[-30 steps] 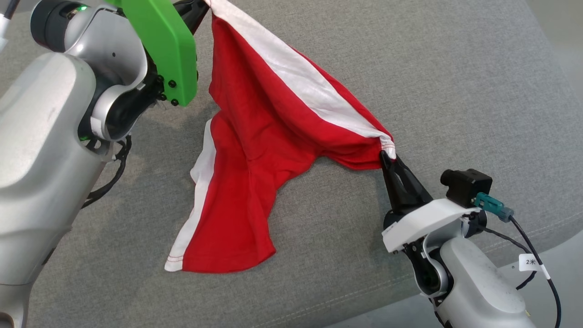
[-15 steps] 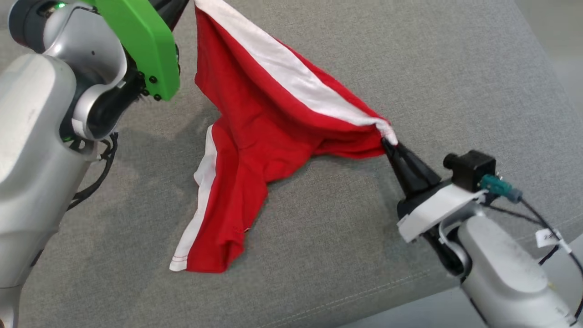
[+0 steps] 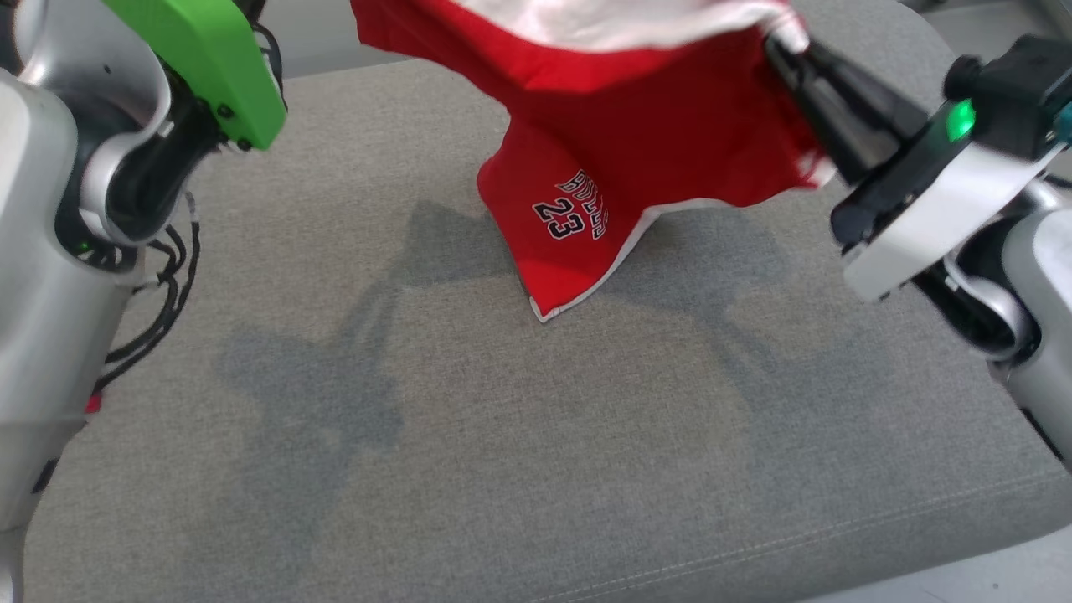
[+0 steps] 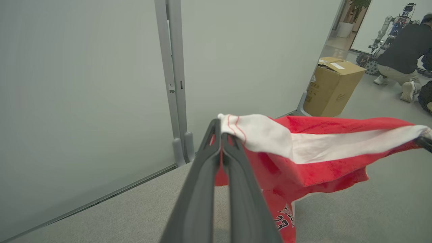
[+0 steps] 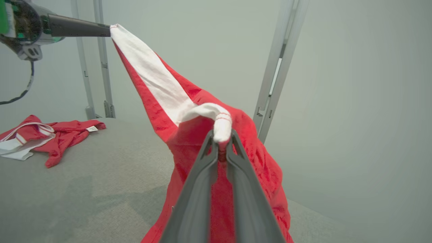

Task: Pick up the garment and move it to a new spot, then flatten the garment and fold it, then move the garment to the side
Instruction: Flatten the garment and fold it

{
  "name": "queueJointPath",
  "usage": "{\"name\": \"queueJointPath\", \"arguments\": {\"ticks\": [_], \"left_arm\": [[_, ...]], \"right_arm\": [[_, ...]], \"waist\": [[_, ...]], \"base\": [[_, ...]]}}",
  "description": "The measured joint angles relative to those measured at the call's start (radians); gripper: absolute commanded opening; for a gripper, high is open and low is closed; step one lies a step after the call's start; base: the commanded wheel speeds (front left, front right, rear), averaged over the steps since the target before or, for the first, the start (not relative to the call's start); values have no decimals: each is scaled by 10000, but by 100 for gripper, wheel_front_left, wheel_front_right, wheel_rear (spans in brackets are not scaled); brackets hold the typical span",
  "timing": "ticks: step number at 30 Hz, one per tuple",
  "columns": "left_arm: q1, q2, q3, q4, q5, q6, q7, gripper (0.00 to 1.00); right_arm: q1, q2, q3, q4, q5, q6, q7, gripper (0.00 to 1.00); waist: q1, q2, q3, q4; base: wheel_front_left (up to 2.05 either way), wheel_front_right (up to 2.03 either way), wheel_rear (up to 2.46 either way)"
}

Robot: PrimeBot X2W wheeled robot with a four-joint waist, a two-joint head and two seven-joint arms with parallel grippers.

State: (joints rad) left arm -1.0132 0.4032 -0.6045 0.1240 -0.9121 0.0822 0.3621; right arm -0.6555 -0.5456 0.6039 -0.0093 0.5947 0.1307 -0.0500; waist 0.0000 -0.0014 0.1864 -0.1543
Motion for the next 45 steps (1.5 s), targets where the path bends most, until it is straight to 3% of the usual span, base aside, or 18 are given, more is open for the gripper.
{"name": "queueJointPath", "arguments": {"ticks": [5, 9, 15, 19, 22, 23, 26, 30, 32, 34, 36, 37, 39, 41, 44, 45], "left_arm": [[1270, 698, -560, -761, -73, -236, 456, 0], [1872, 1346, -384, -1979, -359, -184, 788, 0], [1942, 2426, 673, -3150, -802, 117, 1193, 0], [1941, 2435, 978, -3018, -1511, 155, 1708, 0], [1936, 2219, 823, -2232, -1569, 205, 1967, 0], [1925, 2065, 767, -1906, -1538, 249, 2004, 0], [1535, 1524, 449, -832, -683, 336, 1829, 0], [-528, 594, 663, -199, 1388, 336, 341, 0], [-1680, 29, 943, -194, 1918, 339, -418, 0], [-2316, -533, 1221, -291, 2132, 376, -1093, 0], [-2405, -715, 1244, -380, 2136, 399, -1275, 0], [-2315, -825, 1032, -556, 2205, 408, -1569, 0], [-1943, -625, 677, -826, 2543, 410, -1829, 0], [-1049, -539, 395, -995, 2566, 412, -2056, 0], [1071, -522, -81, -675, 2550, 412, -2694, 0], [1071, -522, -81, -675, 2550, 412, -2694, 0]], "right_arm": [[1577, -955, 399, -1133, 2094, 2, 1421, 0], [2690, -1896, -619, -2159, 3607, 0, 2059, 0], [3193, -2583, -1831, -3329, 5862, 0, 2895, 0], [3270, -3020, -1866, -3185, 7010, 0, 3925, 0], [2943, -2784, -1536, -2717, 7334, -2, 4537, 0], [2627, -2568, -1457, -2510, 7315, -29, 4650, 0], [948, -1760, -1801, -1632, 6142, -560, 4255, 0], [-2184, -846, -2740, -1003, 3714, -1285, 2788, 0], [-3376, -752, -2846, -995, 2765, -1398, 2259, 0], [-4072, -792, -2757, -1118, 1833, -1325, 1732, 0], [-4247, -846, -2635, -1225, 1503, -1175, 1557, 0], [-4269, -849, -2228, -1444, 1127, -874, 1250, 0], [-3981, -855, -1563, -1632, 740, -502, 1108, 0], [-3235, -874, -1068, -1716, 610, -336, 920, 0], [-1569, -917, -324, -1202, 451, -251, 472, 0], [-1569, -917, -324, -1202, 451, -251, 472, 0]], "waist": [[0, 0, -486, 462], [0, 0, -769, 881], [0, 0, -833, 1314], [0, 0, -543, 1400], [0, 0, -205, 1413], [0, 0, -81, 1414], [0, 0, 295, 1425], [0, 0, 807, 1456], [0, 0, 1069, 1481], [0, 0, 1332, 1514], [0, 0, 1462, 1533], [0, 0, 1731, 1572], [0, 0, 1995, 1600], [0, 0, 2265, 1612], [0, 0, 2657, 1608], [0, 0, 2657, 1608]], "base": [[0, 0, 0], [0, 0, 0], [0, 0, 0], [0, 0, 0], [0, 0, 0], [0, 0, 0], [0, 0, 0], [0, 0, 0], [0, 0, 0], [0, 0, 0], [0, 0, 0], [0, 0, 0], [0, 0, 0], [0, 0, 0], [0, 0, 0], [0, 0, 0]]}}
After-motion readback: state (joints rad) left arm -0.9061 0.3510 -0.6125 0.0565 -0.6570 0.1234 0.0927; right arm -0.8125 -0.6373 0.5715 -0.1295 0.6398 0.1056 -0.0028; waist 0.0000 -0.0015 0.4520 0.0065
